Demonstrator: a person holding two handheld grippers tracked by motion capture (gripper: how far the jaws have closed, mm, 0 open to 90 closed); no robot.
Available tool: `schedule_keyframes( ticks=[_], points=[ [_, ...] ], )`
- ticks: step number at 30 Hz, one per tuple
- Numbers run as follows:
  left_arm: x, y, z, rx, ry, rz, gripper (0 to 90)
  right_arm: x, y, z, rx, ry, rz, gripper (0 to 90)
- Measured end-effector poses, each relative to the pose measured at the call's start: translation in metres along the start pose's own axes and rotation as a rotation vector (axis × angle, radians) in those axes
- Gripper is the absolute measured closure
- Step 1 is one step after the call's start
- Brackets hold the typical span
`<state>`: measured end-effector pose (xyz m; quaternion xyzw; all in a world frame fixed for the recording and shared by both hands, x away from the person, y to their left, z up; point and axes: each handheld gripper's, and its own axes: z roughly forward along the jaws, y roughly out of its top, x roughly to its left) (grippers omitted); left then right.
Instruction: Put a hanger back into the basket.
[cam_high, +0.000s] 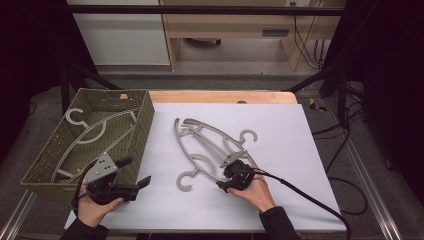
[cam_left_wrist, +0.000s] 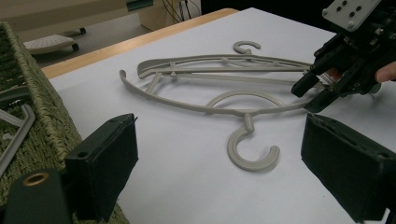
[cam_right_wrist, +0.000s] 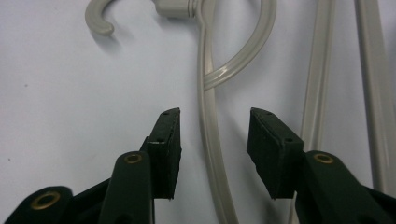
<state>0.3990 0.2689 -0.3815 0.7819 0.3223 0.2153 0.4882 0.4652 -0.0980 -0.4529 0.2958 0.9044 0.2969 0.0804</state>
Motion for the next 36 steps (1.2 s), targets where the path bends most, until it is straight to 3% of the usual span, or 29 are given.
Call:
schedule_keyframes(
  ticks=[11,17,23,26,36],
  points=[
    [0.000,0.000,0.001,0.003,-0.005,0.002,10.8,0.000,0.003,0.010,0.080,-0.001,-0.038,73.1],
    [-0.001,0.001,0.002,0.005,-0.007,0.005,10.9,0.001,0.004,0.011,0.092,0.017,-0.035,79.2],
    [-0.001,0.001,0.001,0.003,-0.007,0.005,11.1,-0.001,0.004,0.010,0.099,0.038,-0.066,81.6],
    [0.000,0.001,0.000,0.001,-0.006,0.006,11.1,-0.002,0.005,0.005,0.084,0.044,-0.080,81.8],
    [-0.002,0.003,-0.002,0.000,-0.005,0.020,11.2,-0.004,0.009,-0.027,0.004,0.095,-0.051,82.0]
  ],
)
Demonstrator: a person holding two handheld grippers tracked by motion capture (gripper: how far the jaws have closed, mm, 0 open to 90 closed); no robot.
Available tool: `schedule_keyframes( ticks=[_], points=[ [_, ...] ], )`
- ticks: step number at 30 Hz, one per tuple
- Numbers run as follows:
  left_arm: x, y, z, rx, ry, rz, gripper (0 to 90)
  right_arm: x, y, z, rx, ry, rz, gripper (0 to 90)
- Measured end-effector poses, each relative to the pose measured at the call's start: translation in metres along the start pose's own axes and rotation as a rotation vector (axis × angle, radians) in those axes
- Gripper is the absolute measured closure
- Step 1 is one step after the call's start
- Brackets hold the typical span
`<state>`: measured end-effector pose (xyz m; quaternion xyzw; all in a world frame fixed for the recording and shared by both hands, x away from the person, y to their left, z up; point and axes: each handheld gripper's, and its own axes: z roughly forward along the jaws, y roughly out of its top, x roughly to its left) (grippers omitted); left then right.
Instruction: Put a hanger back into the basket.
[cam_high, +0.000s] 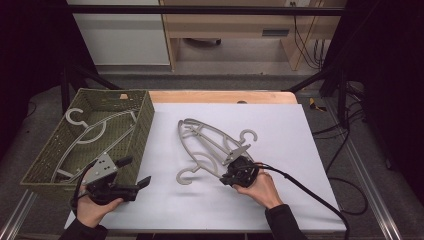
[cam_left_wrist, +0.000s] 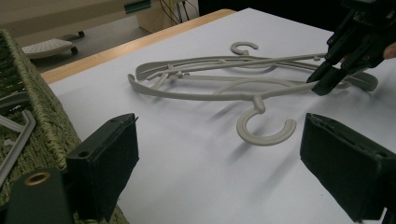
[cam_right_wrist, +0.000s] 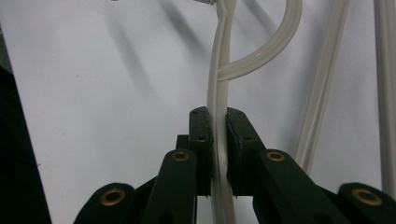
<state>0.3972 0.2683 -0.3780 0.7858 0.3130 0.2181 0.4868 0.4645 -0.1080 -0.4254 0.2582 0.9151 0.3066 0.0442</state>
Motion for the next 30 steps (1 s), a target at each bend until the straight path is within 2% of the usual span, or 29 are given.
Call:
schedule_keyframes(
  ticks=[7,10,15,17,20,23,30],
  points=[
    [0.000,0.001,-0.003,-0.008,0.004,0.004,11.2,0.000,0.002,-0.018,-0.051,0.023,0.012,82.2],
    [0.000,0.001,-0.003,-0.006,0.004,0.007,11.2,0.001,0.003,-0.026,-0.066,0.018,0.008,82.2],
    [-0.002,0.003,-0.003,0.000,0.000,0.021,11.3,0.002,0.003,-0.044,-0.109,0.047,0.004,82.2],
    [-0.004,0.004,-0.002,0.007,-0.003,0.032,11.3,0.002,0.002,-0.052,-0.123,0.071,-0.015,82.1],
    [-0.007,0.007,0.000,0.026,-0.013,0.056,10.9,0.004,0.000,-0.061,-0.154,0.114,-0.056,82.1],
    [-0.012,0.012,0.004,0.046,-0.020,0.095,10.8,0.006,-0.003,-0.069,-0.155,0.138,-0.081,82.1],
    [-0.027,0.022,0.016,0.098,-0.046,0.200,10.0,0.012,-0.011,-0.072,-0.101,0.196,-0.114,82.1]
  ],
)
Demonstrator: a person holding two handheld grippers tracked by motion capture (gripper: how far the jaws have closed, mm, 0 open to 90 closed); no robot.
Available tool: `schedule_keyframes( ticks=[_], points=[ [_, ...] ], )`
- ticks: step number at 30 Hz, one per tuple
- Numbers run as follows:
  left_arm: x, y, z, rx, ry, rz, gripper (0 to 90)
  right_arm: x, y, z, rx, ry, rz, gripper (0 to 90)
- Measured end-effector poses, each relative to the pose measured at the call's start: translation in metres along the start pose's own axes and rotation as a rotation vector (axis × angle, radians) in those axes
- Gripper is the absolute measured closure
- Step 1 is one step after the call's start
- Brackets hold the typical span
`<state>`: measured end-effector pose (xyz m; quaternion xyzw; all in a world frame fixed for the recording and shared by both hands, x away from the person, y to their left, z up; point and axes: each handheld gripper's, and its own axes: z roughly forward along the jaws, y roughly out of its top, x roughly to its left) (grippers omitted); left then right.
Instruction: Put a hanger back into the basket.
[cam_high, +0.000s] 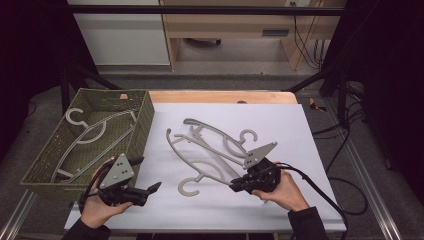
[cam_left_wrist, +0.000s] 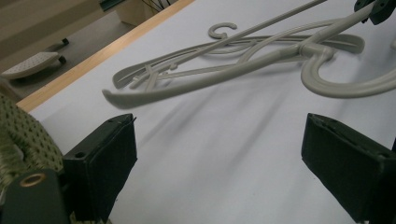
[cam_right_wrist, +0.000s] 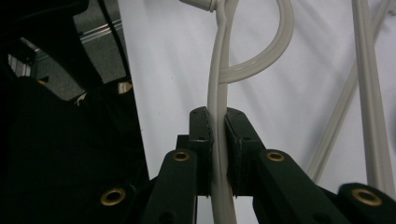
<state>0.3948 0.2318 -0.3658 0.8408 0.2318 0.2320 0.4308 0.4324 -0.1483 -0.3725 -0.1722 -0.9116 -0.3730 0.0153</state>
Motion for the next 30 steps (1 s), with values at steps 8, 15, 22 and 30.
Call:
schedule_keyframes(
  ticks=[8,15,22,30],
  points=[
    [-0.003,0.018,0.026,0.081,-0.053,0.140,10.8,0.004,-0.005,-0.001,0.012,0.048,-0.023,82.1],
    [-0.010,0.024,0.048,0.120,-0.077,0.259,16.6,0.007,-0.006,-0.003,0.005,0.072,-0.031,82.1],
    [-0.020,0.021,0.060,0.172,-0.071,0.374,26.7,0.008,-0.006,-0.005,0.005,0.086,-0.031,82.0],
    [-0.020,0.019,0.070,0.192,-0.060,0.465,41.6,0.009,-0.006,-0.003,0.008,0.119,-0.041,82.0]
  ],
)
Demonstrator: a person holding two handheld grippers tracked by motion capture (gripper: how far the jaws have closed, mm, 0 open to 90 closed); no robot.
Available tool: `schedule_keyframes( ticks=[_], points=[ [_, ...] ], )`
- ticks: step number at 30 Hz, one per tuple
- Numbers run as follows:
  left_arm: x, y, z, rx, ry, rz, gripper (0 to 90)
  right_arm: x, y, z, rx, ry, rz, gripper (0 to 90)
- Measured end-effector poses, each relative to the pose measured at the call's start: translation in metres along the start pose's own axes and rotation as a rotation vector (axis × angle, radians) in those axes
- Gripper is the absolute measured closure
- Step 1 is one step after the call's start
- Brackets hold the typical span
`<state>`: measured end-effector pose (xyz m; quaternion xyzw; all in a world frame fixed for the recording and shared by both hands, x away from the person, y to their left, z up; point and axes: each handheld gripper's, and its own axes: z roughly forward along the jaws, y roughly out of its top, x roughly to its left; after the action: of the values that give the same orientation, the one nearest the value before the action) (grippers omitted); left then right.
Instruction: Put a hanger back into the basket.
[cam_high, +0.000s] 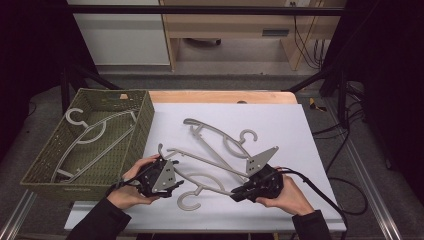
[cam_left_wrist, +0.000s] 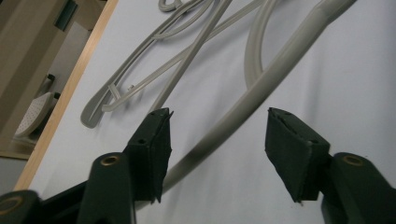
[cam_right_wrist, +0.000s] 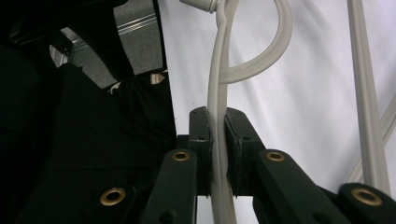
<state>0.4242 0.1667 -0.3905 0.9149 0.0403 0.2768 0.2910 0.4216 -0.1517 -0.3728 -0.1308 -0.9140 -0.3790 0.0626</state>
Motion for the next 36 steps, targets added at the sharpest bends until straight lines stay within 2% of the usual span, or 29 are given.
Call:
schedule_keyframes(
  ticks=[7,14,20,24,26,29,31,34,36],
  points=[
    [-0.001,-0.004,0.004,0.001,-0.010,0.032,61.4,0.001,0.000,-0.001,-0.009,0.020,-0.012,82.0],
    [-0.004,-0.005,0.003,0.004,0.009,0.084,65.2,0.000,0.000,-0.001,-0.016,0.032,-0.013,81.9],
    [-0.006,-0.004,0.002,0.019,0.024,0.122,68.4,-0.002,0.000,-0.003,-0.029,0.022,-0.024,81.5],
    [-0.007,-0.004,0.000,0.006,0.034,0.122,73.9,-0.004,0.000,-0.010,-0.082,0.001,-0.025,81.6],
    [-0.006,-0.003,-0.003,-0.010,0.041,0.116,77.6,-0.007,0.001,-0.013,-0.092,-0.013,-0.013,80.2],
    [-0.005,-0.001,-0.008,-0.013,0.052,0.115,80.4,-0.010,-0.001,-0.011,-0.069,-0.051,0.003,79.3],
    [-0.006,0.000,-0.009,0.001,0.058,0.124,80.8,-0.014,-0.003,-0.010,-0.082,-0.050,0.007,79.5],
    [-0.009,0.000,-0.009,0.008,0.042,0.109,82.0,-0.016,-0.005,-0.011,-0.107,-0.063,0.012,79.2],
    [-0.009,0.001,-0.009,0.006,0.022,0.082,82.7,-0.017,-0.006,-0.013,-0.126,-0.096,0.012,78.3]
  ],
)
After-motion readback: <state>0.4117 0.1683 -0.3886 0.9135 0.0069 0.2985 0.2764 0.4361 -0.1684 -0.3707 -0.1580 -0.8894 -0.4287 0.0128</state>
